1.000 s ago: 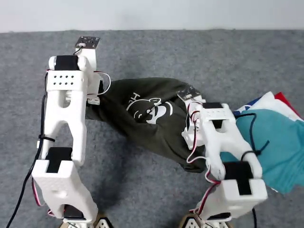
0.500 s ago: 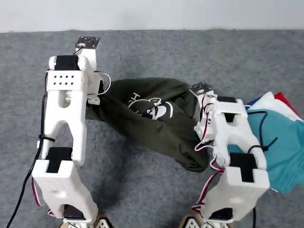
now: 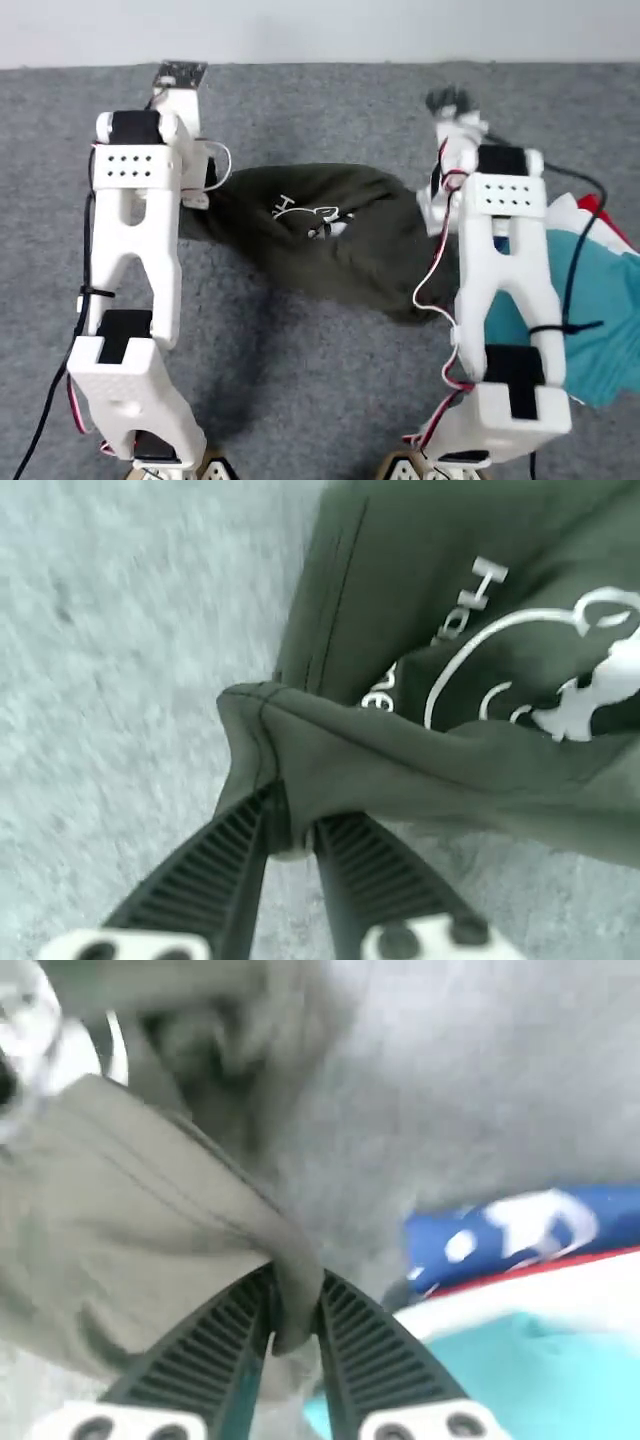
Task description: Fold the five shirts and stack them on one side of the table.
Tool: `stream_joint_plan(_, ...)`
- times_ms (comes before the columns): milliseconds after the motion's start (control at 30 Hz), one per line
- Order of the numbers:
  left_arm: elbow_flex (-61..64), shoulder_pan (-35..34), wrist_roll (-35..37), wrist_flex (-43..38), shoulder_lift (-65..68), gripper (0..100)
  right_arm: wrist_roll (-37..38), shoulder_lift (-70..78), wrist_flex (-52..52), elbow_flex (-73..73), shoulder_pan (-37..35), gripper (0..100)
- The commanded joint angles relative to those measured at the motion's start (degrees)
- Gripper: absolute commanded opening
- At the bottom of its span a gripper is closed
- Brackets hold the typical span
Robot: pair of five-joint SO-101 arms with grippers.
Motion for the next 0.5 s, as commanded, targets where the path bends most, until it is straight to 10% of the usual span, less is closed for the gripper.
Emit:
stream_joint_plan(0,-6.37,0.35,0.26,-0.35,-2.90,1,-2.90,-3.56,-3.65,-6.15,-0.66,1.0)
stream_joint_plan(467,-9.36,-0.09,0.09,-47.47,2.11,1,-3.16,12.35,-26.59,-39.82,-0.66,0.9)
